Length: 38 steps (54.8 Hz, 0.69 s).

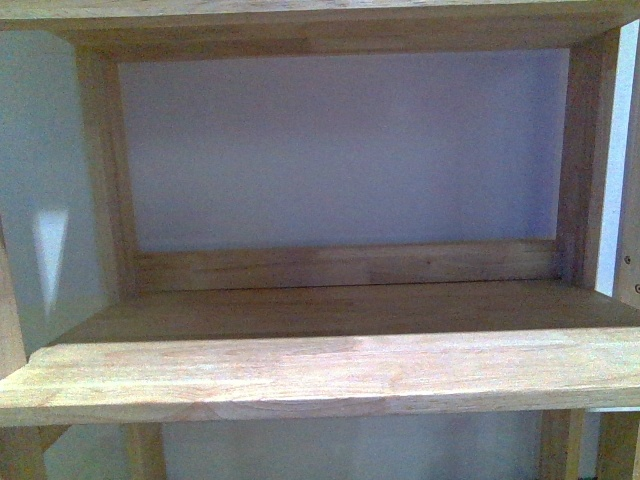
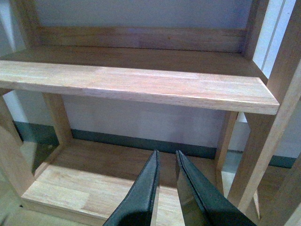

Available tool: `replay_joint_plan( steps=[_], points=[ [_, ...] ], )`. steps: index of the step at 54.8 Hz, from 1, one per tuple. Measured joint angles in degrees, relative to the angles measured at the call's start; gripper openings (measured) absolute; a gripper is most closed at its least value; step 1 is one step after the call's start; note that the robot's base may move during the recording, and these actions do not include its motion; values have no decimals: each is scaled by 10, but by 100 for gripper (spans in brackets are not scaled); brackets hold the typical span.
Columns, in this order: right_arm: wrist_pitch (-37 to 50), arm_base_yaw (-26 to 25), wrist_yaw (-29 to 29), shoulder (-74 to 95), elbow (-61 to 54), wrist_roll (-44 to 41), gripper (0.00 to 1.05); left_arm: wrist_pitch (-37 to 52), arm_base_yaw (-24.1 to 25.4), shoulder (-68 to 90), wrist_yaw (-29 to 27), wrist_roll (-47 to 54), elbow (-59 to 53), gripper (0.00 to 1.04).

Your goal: Put away toys

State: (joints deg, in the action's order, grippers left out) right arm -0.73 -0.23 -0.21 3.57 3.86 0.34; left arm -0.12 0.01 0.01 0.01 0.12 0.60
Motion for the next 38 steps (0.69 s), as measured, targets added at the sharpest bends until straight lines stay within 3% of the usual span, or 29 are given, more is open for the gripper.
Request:
replay_joint_plan(
  steps=[38],
  points=[
    [5, 0, 0, -32, -31, 0, 16, 0, 0, 0, 0, 0, 0, 99]
  ],
)
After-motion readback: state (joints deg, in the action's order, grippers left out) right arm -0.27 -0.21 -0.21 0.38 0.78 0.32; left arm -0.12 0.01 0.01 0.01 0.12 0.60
